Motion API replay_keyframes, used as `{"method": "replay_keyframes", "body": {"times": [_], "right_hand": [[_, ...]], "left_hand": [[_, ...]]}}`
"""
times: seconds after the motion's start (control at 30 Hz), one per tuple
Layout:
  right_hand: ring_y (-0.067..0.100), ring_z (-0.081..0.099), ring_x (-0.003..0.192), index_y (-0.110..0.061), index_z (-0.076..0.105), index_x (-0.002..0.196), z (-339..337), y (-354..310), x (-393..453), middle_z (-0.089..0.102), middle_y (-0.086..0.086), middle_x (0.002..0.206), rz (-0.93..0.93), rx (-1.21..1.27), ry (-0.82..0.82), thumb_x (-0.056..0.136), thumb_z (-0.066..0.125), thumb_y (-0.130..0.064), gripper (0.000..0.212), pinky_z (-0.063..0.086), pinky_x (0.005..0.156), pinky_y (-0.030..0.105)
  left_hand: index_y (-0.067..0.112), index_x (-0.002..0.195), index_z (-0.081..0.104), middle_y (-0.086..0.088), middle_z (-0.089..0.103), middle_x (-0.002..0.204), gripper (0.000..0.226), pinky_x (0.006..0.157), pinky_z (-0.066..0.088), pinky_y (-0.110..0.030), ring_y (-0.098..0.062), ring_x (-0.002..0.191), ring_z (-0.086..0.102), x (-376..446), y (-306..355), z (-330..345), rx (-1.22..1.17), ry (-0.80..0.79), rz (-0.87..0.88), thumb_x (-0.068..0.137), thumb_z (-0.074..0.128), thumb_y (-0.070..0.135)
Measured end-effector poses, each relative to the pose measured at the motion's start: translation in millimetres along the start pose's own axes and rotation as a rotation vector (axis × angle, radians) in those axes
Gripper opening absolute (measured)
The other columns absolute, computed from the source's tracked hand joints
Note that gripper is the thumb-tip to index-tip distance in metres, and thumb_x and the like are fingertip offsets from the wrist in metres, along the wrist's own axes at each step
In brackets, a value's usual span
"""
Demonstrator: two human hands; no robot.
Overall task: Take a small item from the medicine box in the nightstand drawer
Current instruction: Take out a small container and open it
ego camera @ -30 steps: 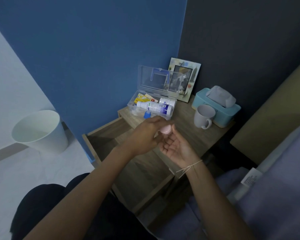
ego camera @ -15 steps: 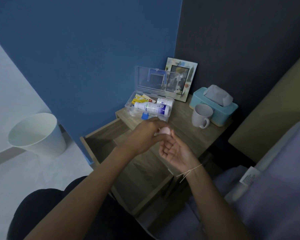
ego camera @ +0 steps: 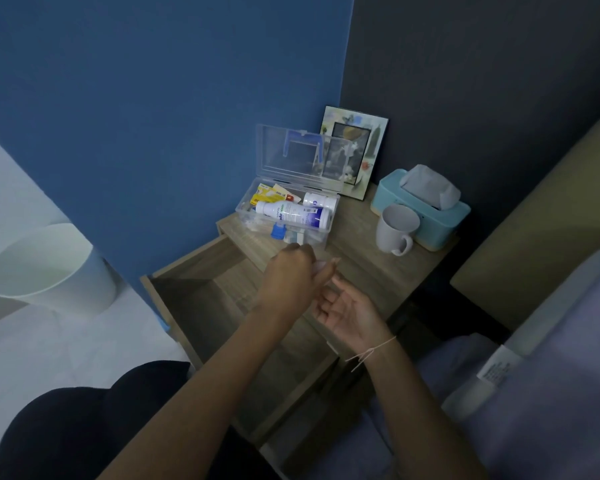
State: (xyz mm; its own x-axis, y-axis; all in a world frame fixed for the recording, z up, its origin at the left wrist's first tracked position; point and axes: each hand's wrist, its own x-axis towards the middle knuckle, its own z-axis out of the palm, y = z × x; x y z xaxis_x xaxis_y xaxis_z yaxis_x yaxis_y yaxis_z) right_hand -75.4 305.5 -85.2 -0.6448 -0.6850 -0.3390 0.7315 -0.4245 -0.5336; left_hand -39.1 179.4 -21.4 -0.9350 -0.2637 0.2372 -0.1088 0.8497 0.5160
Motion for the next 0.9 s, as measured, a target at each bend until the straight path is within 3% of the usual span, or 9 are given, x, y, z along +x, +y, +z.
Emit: {"method": "replay_keyframes", "body": {"times": [0.1,0.17,0.23,0.37,0.5,0.6,0.7,0.8,0.9], "right_hand": [[0.019,0.067,0.095,-0.012,0.069,0.111,-7.7,-2.5,2.1,0.070,0.010,0.106,-0.025,-0.002,0.004,0.081,0.064,-0.020,0.031,0.057,0.077,0.030],[0.019,0.069,0.098,-0.012,0.072,0.107,-15.7,-5.8,3.7,0.072,0.010,0.109,-0.039,0.025,0.004,0.080,0.067,-0.021,0.029,0.057,0.076,0.031],[0.019,0.070,0.098,-0.012,0.073,0.105,-23.5,-10.1,5.2,0.073,0.009,0.107,-0.042,0.041,0.002,0.079,0.071,-0.022,0.028,0.057,0.077,0.032],[0.018,0.069,0.098,-0.010,0.070,0.112,-29.8,-14.8,8.3,0.072,0.010,0.111,-0.036,0.040,-0.006,0.080,0.074,-0.021,0.034,0.056,0.082,0.032],[0.017,0.070,0.095,-0.009,0.072,0.108,-28.8,-17.6,8.3,0.074,0.010,0.103,-0.085,0.017,-0.015,0.068,0.084,-0.022,0.043,0.056,0.081,0.031],[0.022,0.066,0.109,-0.011,0.065,0.121,-34.7,-19.7,4.2,0.069,0.013,0.119,-0.133,-0.040,-0.027,0.075,0.079,-0.017,0.049,0.054,0.088,0.032],[0.028,0.060,0.119,-0.010,0.062,0.124,-42.0,-16.9,1.3,0.063,0.016,0.127,-0.174,-0.159,-0.008,0.074,0.077,-0.009,0.052,0.053,0.090,0.033],[0.024,0.065,0.112,-0.023,0.072,0.107,-47.4,-7.4,3.0,0.072,0.006,0.114,-0.235,-0.512,0.223,0.067,0.082,-0.017,0.042,0.055,0.086,0.032],[0.017,0.067,0.104,-0.033,0.071,0.091,-58.6,4.9,5.4,0.072,0.002,0.108,-0.360,-0.831,0.438,0.072,0.078,-0.007,0.033,0.054,0.081,0.026]], "left_hand": [[0.013,0.116,0.060,-0.012,0.067,0.093,0.047,0.068,0.044,-0.028,-0.024,0.085,0.064,2.4,0.9,-2.8,-0.033,-0.095,0.077,0.088,0.053,0.050],[0.022,0.129,0.053,-0.012,0.065,0.099,0.045,0.074,0.046,-0.027,-0.024,0.089,0.062,5.4,-0.4,-7.0,-0.105,-0.251,0.149,0.091,0.052,0.045],[0.023,0.129,0.054,-0.012,0.060,0.105,0.038,0.079,0.047,-0.029,-0.022,0.089,0.059,10.0,-2.6,-11.1,-0.174,-0.385,0.192,0.092,0.055,0.031],[0.018,0.123,0.057,-0.012,0.060,0.110,0.034,0.080,0.048,-0.031,-0.021,0.089,0.058,21.1,-3.9,-14.4,-0.161,-0.458,0.235,0.089,0.061,0.020],[0.010,0.105,0.057,-0.007,0.064,0.102,0.030,0.079,0.053,-0.035,-0.020,0.088,0.062,28.1,-1.1,-12.6,-0.332,-0.393,0.148,0.083,0.069,0.027],[0.014,0.100,0.056,-0.002,0.064,0.097,0.031,0.070,0.049,-0.017,-0.013,0.083,0.061,30.2,-6.1,-9.8,-0.457,-0.209,0.093,0.079,0.073,0.028],[0.016,0.104,0.057,-0.004,0.059,0.105,0.030,0.071,0.044,-0.007,-0.013,0.089,0.058,31.0,-19.6,-3.4,-0.401,-0.137,0.092,0.079,0.073,0.016],[0.015,0.110,0.059,-0.009,0.055,0.112,0.034,0.075,0.044,-0.012,-0.016,0.090,0.059,27.2,-34.3,12.2,-0.313,-0.167,0.042,0.079,0.072,0.010],[0.017,0.113,0.058,-0.006,0.056,0.112,0.034,0.069,0.042,-0.013,-0.016,0.090,0.060,17.1,-49.9,32.9,-0.208,-0.208,-0.009,0.081,0.070,0.017]]}}
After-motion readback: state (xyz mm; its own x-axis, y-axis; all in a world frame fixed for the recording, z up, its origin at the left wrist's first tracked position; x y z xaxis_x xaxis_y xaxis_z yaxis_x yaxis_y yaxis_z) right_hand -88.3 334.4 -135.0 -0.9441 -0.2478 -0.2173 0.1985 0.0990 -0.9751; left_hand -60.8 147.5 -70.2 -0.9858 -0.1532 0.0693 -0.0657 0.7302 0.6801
